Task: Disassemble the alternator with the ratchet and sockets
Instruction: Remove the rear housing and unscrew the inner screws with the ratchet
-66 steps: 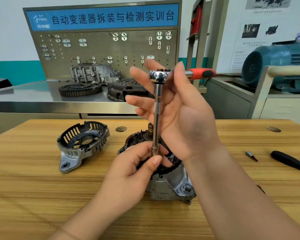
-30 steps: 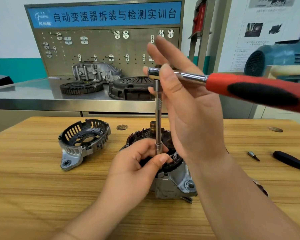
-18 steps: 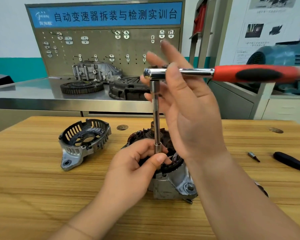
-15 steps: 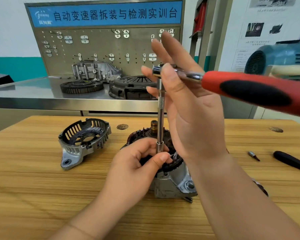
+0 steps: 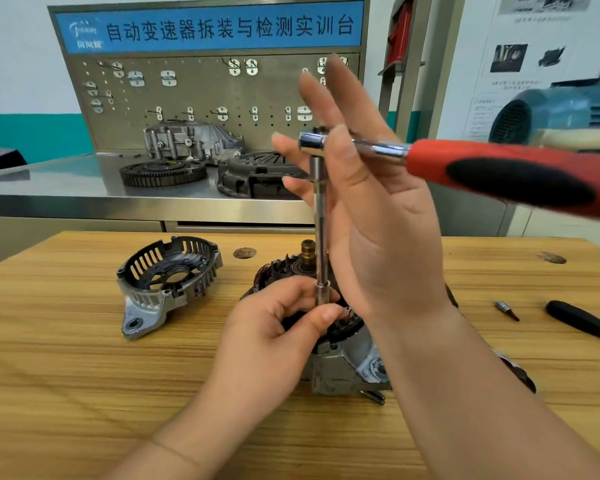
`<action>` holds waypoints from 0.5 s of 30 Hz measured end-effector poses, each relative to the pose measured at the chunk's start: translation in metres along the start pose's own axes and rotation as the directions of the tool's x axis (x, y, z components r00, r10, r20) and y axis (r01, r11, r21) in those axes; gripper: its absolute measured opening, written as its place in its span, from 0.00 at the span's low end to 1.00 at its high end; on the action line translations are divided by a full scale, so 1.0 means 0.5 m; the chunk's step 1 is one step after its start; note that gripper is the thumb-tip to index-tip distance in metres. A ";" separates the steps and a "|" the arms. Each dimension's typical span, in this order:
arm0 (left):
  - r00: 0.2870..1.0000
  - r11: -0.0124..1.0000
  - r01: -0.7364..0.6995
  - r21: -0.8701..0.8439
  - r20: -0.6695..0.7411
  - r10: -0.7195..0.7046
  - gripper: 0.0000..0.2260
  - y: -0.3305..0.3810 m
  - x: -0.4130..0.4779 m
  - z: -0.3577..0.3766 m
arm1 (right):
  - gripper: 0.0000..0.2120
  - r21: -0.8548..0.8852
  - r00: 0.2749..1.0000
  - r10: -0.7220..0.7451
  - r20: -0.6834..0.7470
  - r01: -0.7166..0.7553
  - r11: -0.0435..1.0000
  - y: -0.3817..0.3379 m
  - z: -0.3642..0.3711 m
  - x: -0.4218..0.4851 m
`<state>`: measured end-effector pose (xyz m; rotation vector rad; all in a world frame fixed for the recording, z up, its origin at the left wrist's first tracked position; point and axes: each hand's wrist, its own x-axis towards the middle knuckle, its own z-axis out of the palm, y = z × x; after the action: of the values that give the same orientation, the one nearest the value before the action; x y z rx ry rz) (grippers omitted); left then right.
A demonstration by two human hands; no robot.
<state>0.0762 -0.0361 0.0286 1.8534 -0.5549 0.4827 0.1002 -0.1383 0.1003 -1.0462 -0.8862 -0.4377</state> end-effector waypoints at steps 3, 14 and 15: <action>0.999 1.000 -0.027 0.016 0.039 0.026 0.09 0.005 -0.001 -0.005 | 0.15 0.193 0.987 0.159 -0.008 -0.154 0.969 -0.005 -0.007 0.000; 1.000 0.998 -0.014 0.058 0.013 0.013 0.08 0.003 0.000 -0.002 | 0.14 0.105 0.999 0.047 0.002 -0.047 0.993 -0.007 -0.004 0.002; 1.000 0.998 -0.018 0.058 0.007 0.017 0.08 0.004 -0.001 -0.001 | 0.13 0.132 0.998 0.067 -0.006 -0.066 0.989 -0.008 -0.004 0.002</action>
<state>0.0749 -0.0359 0.0300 1.9075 -0.5670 0.5100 0.0993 -0.1419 0.1029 -0.9480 -0.8565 -0.3240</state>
